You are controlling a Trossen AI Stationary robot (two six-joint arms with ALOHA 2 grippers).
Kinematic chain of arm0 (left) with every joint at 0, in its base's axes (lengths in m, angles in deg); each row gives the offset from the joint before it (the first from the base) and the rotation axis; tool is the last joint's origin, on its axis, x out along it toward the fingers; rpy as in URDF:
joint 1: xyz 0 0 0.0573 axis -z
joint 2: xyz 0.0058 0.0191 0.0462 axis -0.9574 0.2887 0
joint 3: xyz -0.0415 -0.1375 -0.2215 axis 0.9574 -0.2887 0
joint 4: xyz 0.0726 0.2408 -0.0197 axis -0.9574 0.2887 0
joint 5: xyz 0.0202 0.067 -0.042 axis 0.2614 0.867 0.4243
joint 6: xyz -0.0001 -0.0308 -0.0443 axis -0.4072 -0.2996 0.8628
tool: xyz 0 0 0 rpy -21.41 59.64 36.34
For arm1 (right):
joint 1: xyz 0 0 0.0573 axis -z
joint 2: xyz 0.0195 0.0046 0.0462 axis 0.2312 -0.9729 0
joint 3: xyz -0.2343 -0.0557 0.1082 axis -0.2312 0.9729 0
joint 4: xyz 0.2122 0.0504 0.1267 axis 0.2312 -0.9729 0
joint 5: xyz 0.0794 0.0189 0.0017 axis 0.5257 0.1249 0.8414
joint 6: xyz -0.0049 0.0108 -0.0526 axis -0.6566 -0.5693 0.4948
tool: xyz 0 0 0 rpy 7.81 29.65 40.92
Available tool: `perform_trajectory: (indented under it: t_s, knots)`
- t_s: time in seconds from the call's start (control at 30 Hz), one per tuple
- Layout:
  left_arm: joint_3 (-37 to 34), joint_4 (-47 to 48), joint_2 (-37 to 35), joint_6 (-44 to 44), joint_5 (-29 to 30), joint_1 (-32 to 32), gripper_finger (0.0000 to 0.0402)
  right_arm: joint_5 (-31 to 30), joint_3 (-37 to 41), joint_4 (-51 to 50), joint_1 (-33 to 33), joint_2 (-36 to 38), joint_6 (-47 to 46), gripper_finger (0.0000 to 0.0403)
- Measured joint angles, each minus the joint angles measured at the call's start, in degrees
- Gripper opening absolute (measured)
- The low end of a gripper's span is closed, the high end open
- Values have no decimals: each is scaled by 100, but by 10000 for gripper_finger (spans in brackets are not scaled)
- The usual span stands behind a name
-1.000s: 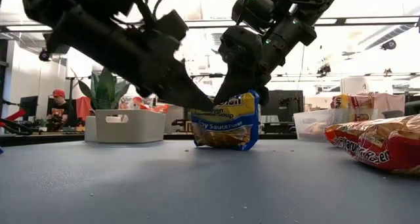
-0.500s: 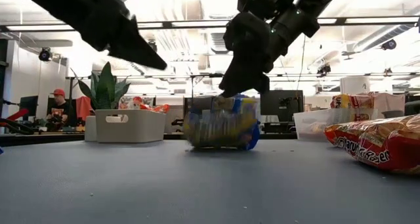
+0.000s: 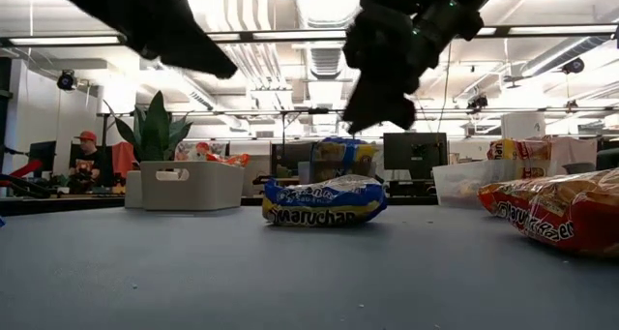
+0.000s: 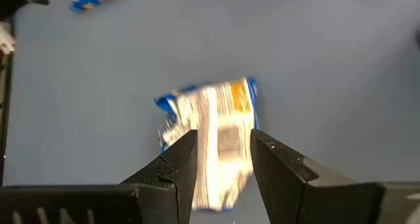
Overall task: Sort Maruchan noodles
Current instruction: Put the blue noodle pack into the black bin
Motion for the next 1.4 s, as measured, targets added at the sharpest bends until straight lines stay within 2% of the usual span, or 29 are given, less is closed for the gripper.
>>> perform_trajectory:
  t_s: [0.23, 0.3, 0.37, 0.47, 0.57, 0.63, 0.83, 1.0, 1.2, 1.4]
  knots:
    - [-8, -1257, 1111, -166, -17, -50, 136, 69, 136, -487, -66, 6, -974, 132]
    - [-9, -1751, 1432, -244, -17, -142, 116, 291, 150, -494, -63, 6, -1177, 142]
    - [-9, -2099, 1716, -290, -52, -273, 94, 498, 158, -504, -63, 6, -1355, 158]
    - [-9, -2606, 2079, -312, -474, -515, 59, 732, 165, -788, -77, 6, -1613, 190]
    - [-9, -2992, 2399, -311, -894, -689, 25, 747, 269, -1024, -157, 6, -1857, 223]
    - [-9, -2976, 2560, -257, -907, -735, 7, 740, 434, -906, -234, 6, -2166, 244]
    - [-83, -2914, 2738, 8, -887, -758, 7, 732, 1055, 290, -411, 6, -3076, 296]
    - [-285, -2825, 2704, 451, -855, -756, 1, 615, 1415, 1296, -456, 6, -3607, 326]
    - [-468, -2900, 2686, 847, -802, -754, 0, 98, 1431, 1572, -541, -33, -3693, 333]
    - [-484, -2896, 2696, 887, -812, -754, 0, 127, 1425, 2075, -610, -416, -3824, 334]
